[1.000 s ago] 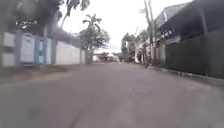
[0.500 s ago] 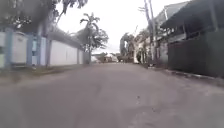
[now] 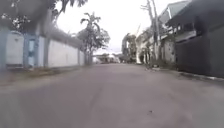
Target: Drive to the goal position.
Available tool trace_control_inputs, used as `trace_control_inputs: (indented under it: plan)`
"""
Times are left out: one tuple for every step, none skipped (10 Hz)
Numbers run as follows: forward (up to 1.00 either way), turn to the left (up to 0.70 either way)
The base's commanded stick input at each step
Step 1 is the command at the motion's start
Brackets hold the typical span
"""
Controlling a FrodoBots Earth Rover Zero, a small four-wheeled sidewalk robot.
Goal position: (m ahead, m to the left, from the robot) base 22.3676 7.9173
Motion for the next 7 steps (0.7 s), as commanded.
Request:
trace_control_inputs:
  plan:
    - [1.00, -0.37]
    - [1.00, -0.40]
    - [1.00, -0.40]
    - [1.00, -0.40]
    - [1.00, -0.40]
    - [1.00, -0.27]
    - [1.00, -0.02]
